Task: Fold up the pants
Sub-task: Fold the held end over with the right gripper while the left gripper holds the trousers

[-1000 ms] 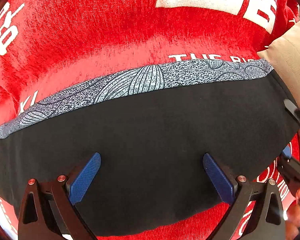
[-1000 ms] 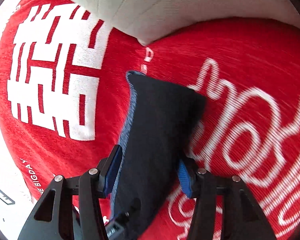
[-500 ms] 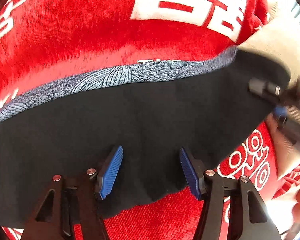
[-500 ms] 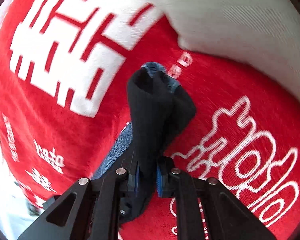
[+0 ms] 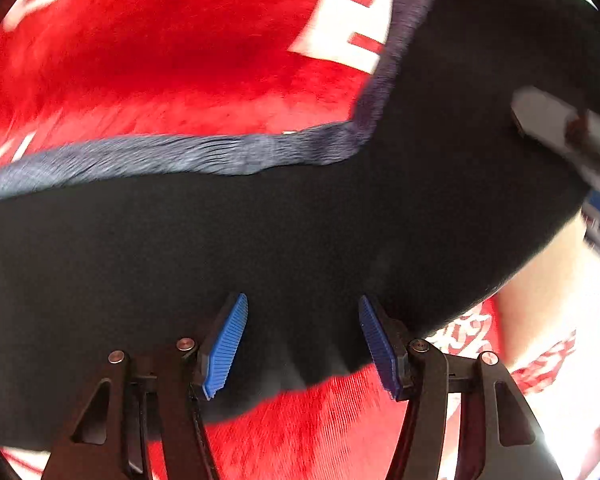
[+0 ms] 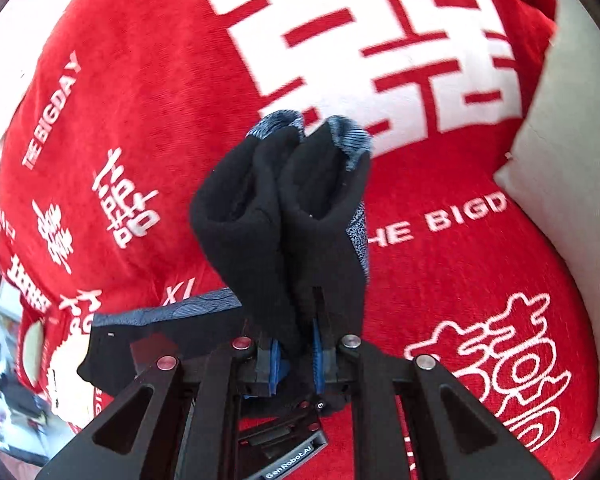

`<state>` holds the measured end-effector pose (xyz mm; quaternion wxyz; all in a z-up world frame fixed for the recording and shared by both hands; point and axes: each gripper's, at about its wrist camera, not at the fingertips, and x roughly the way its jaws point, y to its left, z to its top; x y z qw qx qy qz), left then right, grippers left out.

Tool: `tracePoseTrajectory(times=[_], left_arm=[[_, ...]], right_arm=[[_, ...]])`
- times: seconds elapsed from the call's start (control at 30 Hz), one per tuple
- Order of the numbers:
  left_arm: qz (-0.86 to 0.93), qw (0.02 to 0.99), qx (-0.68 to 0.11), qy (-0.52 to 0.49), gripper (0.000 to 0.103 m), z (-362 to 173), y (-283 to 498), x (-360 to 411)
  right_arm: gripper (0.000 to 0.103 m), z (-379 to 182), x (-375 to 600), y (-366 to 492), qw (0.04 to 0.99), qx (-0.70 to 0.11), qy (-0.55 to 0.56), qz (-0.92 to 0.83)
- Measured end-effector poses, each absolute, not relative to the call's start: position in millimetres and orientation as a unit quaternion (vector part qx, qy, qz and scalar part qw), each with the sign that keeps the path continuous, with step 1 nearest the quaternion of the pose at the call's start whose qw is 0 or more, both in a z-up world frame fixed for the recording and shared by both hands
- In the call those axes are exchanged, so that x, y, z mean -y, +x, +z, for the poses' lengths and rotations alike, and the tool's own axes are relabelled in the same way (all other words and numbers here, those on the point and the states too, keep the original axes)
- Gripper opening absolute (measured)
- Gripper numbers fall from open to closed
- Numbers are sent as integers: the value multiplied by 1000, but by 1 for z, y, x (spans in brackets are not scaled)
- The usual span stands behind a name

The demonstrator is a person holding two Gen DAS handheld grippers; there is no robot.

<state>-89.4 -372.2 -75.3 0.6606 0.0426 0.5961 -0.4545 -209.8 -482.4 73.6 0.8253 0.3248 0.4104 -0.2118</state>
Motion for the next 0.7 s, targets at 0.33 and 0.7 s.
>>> tracePoseTrajectory(times=[0.33, 0.7], left_arm=[[-367, 718, -589, 61, 85, -32, 2, 233], [-268, 742, -611, 67, 85, -60, 78, 127]], right_arm=[[14, 75, 386, -141, 841, -477, 179, -181], [20, -36, 235, -71, 807, -573, 16, -142]])
